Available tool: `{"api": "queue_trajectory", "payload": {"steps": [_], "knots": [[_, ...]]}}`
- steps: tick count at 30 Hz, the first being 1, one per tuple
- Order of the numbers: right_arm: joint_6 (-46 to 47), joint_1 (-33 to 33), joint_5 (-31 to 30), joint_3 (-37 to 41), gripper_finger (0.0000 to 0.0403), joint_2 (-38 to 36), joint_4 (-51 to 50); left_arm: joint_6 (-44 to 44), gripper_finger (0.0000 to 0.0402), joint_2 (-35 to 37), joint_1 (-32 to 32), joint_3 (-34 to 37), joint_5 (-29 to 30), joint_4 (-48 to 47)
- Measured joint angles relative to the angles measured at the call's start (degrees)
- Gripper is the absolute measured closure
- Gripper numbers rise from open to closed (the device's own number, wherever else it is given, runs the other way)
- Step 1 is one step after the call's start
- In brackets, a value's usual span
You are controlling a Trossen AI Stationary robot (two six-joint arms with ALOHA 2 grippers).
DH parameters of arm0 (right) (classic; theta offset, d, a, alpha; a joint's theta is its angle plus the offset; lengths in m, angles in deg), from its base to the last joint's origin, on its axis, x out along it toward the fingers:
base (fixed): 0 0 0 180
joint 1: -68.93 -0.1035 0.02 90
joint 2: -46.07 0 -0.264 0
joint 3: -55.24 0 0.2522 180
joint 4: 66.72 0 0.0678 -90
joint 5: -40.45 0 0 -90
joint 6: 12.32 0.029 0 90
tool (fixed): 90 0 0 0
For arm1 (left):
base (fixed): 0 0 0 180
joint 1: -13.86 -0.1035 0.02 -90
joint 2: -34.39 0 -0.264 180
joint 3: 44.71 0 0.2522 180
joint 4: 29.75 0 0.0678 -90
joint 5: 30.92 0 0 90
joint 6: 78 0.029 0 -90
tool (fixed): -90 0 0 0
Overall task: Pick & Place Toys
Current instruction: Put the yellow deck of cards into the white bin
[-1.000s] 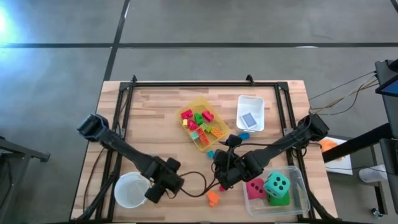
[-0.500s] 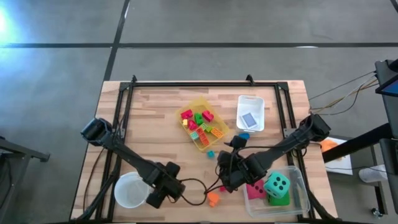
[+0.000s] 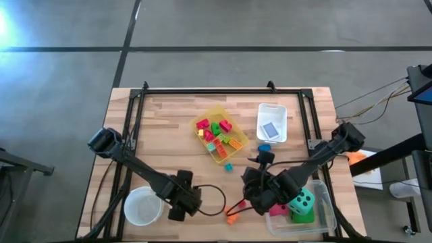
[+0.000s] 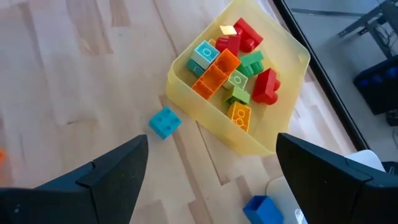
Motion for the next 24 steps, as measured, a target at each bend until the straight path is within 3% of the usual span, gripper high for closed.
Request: {"api": "queue_trajectory", "payload": {"steps": [6,10,13,24], "knots": [[0.8,-1.7,-1.0,0.0,0.0056,-0.6,-0.2,-1.2,0.0164,0.0,-0.6,0.1,1.0,-2.8],[0.8,-2.0,-1.5,0.0,0.0056,-0.6,-0.3,-9.0,0.0156,0.0,-1.4,0.1,4.0,-2.9],[0.8,-2.0,-1.5,0.0,0.0056,-0.7,-0.3,-16.6,0.0135,0.0,-2.5,0.1,6.7,-5.2],[0.9,-2.0,-1.6,0.0,0.0056,-0.7,-0.3,-28.5,0.0025,0.0,-6.6,0.1,2.2,-8.6]]}}
